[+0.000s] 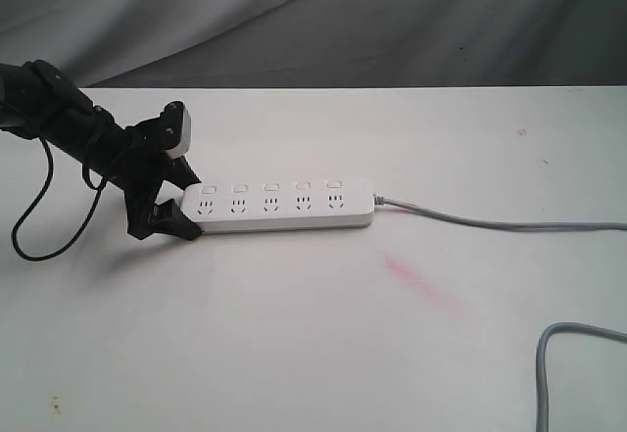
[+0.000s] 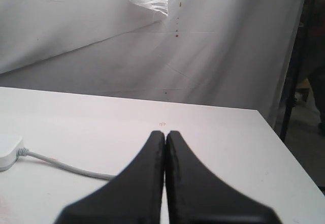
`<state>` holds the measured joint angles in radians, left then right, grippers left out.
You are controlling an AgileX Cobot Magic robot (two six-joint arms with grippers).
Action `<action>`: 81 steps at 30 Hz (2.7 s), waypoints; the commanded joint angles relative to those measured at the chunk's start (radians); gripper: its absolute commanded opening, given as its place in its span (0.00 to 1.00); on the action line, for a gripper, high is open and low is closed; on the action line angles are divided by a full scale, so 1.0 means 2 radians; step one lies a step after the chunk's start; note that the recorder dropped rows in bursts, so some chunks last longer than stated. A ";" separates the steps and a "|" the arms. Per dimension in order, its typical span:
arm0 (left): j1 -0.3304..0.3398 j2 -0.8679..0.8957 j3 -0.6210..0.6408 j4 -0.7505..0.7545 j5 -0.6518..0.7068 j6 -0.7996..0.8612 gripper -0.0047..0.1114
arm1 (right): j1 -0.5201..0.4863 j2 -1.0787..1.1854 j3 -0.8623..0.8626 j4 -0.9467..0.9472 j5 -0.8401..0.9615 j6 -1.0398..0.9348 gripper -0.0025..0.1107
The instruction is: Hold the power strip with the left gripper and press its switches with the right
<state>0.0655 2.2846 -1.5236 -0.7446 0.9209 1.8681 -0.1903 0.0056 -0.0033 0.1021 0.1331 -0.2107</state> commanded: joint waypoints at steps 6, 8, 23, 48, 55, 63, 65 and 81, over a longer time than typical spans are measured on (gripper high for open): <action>0.000 -0.001 -0.003 -0.001 -0.005 -0.003 0.50 | -0.004 -0.003 0.002 -0.003 0.002 0.001 0.02; 0.000 -0.001 -0.003 -0.001 -0.005 -0.003 0.50 | -0.004 -0.003 0.002 -0.003 0.002 0.001 0.02; 0.000 -0.001 -0.003 -0.001 -0.005 -0.003 0.50 | -0.004 -0.003 0.002 -0.003 0.002 0.001 0.02; 0.003 -0.048 -0.003 0.000 0.025 -0.117 0.94 | -0.004 -0.003 0.002 -0.003 0.002 0.001 0.02; 0.007 -0.152 -0.003 0.011 0.105 -0.345 0.94 | -0.004 -0.003 0.002 -0.003 0.002 0.001 0.02; 0.007 -0.302 -0.003 0.011 0.136 -0.494 0.94 | -0.004 -0.003 0.002 -0.003 0.002 0.001 0.02; 0.007 -0.332 -0.003 0.011 0.144 -0.501 0.92 | -0.004 -0.003 0.002 -0.003 0.002 0.001 0.02; 0.008 -0.490 -0.003 0.031 0.150 -0.568 0.06 | -0.004 -0.003 0.002 -0.003 0.002 0.002 0.02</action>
<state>0.0777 1.3188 -1.5243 -0.7178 1.2220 0.7432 -0.1903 0.0056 -0.0033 0.1021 0.1331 -0.2107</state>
